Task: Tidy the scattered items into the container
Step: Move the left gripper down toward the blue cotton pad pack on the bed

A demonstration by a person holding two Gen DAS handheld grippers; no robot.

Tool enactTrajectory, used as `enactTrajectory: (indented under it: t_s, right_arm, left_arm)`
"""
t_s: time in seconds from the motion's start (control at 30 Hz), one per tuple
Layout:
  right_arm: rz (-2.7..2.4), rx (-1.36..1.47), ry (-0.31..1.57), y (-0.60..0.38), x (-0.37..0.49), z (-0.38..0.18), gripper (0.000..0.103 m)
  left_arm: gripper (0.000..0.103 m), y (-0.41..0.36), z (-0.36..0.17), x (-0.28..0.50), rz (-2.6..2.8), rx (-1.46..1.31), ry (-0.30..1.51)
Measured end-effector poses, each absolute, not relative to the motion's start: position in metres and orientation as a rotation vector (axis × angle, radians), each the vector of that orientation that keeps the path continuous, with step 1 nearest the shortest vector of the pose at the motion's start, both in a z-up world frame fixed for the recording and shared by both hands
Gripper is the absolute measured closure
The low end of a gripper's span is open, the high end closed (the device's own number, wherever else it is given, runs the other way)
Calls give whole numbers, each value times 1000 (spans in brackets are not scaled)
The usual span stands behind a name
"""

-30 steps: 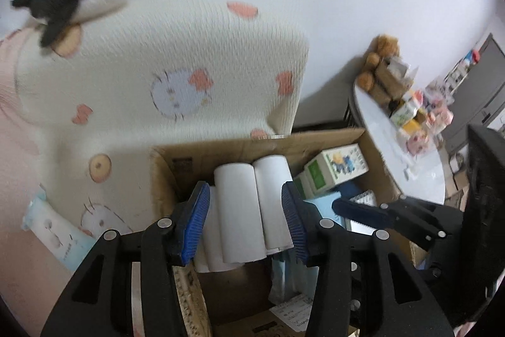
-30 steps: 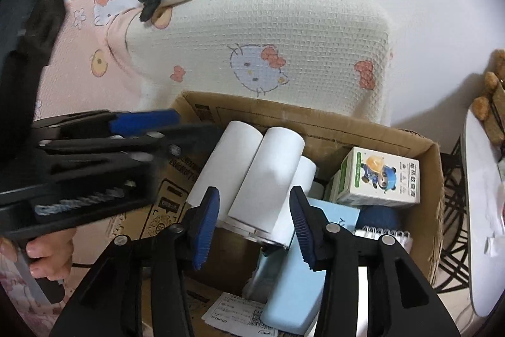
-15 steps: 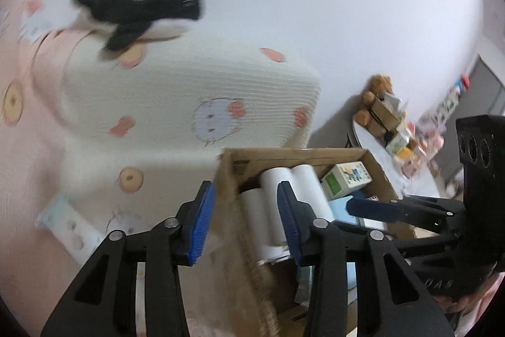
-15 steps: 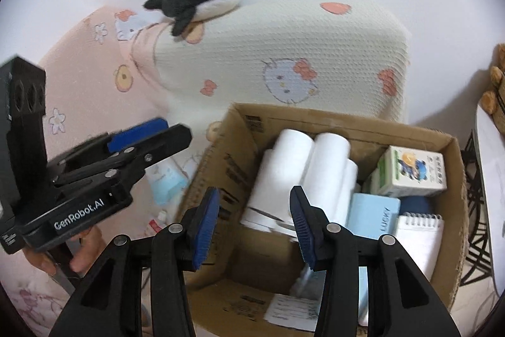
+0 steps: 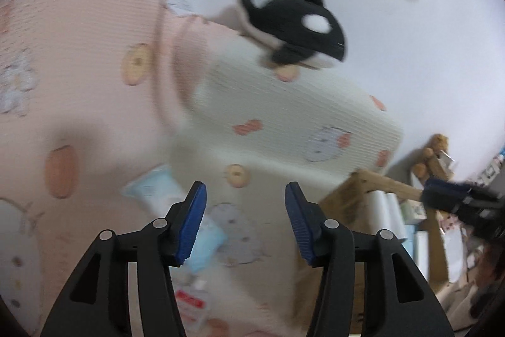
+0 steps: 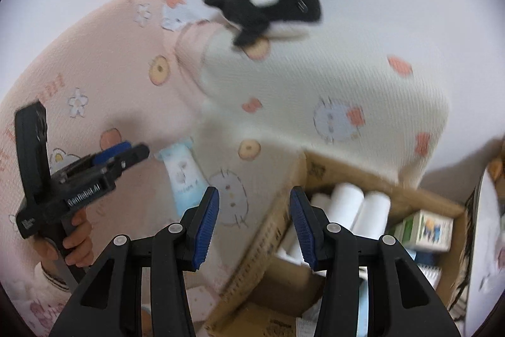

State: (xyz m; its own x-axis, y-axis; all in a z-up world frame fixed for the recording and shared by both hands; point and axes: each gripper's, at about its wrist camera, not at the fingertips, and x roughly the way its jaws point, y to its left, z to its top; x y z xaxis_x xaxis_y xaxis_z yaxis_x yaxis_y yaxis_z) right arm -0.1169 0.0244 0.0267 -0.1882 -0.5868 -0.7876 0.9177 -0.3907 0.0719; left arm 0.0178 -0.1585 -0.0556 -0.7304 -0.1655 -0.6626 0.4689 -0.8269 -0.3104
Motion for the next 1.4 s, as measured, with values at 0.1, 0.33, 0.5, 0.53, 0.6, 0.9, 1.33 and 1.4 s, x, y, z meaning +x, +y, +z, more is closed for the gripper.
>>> enactTrajectory:
  t_s: [0.1, 0.33, 0.5, 0.53, 0.6, 0.9, 1.33, 1.4]
  right_arm:
    - [-1762, 879, 508, 14, -104, 34, 54]
    - [-1680, 895, 448, -1, -84, 21, 54]
    - [-1630, 970, 436, -16, -75, -9, 54]
    - [-1626, 984, 432, -18, -74, -13, 54]
    - [-1615, 1024, 412, -25, -72, -26, 54]
    - [-1620, 978, 258, -47, -46, -56, 54]
    - [-1543, 1074, -64, -55, -59, -147, 43]
    - [-1565, 1091, -37, -58, -60, -157, 43]
  left_arm:
    - [47, -177, -59, 43, -2516, 897, 736]
    - [46, -208, -71, 94, -2391, 926, 700]
    - [46, -218, -98, 116, -2307, 962, 653]
    - [46, -218, -103, 118, -2297, 965, 638]
    - [46, -218, -114, 121, -2298, 968, 610]
    - [46, -207, -142, 115, -2383, 925, 651]
    - [46, -216, -221, 96, -2356, 908, 1097]
    - [46, -219, -226, 95, -2337, 898, 1126]
